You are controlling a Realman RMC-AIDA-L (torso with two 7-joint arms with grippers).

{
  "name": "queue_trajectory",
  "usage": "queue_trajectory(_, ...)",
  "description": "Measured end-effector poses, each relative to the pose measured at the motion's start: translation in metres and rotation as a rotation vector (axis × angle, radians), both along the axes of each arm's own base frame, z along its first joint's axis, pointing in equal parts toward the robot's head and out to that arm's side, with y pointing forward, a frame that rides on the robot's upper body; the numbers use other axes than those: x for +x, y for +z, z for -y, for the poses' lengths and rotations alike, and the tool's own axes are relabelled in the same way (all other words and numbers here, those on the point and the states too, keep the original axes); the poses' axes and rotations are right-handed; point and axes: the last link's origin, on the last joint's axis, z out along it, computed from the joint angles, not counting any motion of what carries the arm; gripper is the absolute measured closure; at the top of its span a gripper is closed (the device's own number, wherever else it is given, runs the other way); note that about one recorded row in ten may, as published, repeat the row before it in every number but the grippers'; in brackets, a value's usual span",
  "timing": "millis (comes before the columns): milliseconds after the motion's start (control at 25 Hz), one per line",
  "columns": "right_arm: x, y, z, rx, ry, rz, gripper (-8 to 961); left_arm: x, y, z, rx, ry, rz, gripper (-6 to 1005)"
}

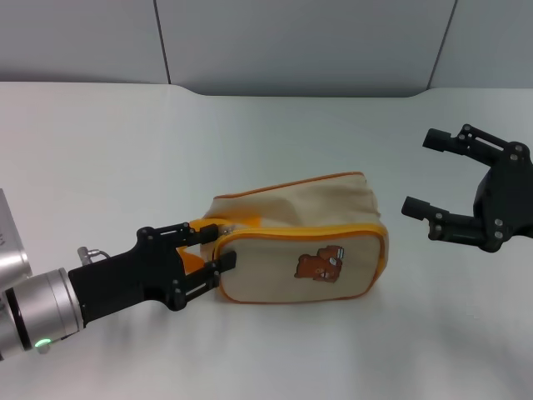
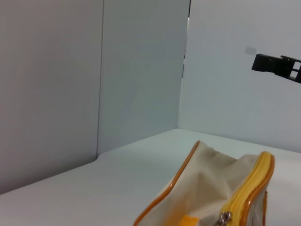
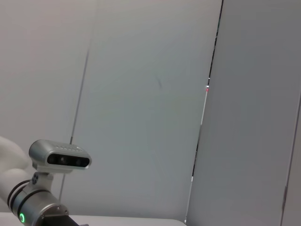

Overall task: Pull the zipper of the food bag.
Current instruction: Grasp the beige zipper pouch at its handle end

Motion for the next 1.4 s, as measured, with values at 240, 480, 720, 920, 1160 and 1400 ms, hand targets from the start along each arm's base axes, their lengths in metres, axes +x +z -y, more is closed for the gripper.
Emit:
queue_trajectory(240, 0.0, 0.0, -0.001, 0.002, -0.002, -0.002, 119, -0.001, -0.008, -0.002, -0.004, 0.03, -0.014, 477)
queue_trajectory(480, -0.001, -0.001, -0.001, 0.004, -0.002, -0.007, 120, 0.0, -0.011, -0.002, -0.005, 0.021, -0.024, 358)
queue_trajectory(720, -0.002, -0.002, 0.0, 0.004, -0.001, -0.015, 120, -0.004, -0.012, -0.004, 0.055, 0.027, -0.037, 387)
queue_trajectory(920, -0.003, -0.002, 0.0, 0.002, 0.003, -0.019, 119, -0.002, -0.015, -0.008, 0.06, 0.023, -0.052, 572)
queue_trajectory(1160, -0.006, -0.003, -0.003, 0.003, 0.011, -0.013, 119, 0.003, -0.012, -0.005, 0.08, -0.081, -0.073, 722)
queue_trajectory(1400, -0.009, -0.001, -0.007, 0.029, 0.045, 0.01, 120, 0.012, 0.006, -0.008, 0.106, -0.237, -0.082, 795)
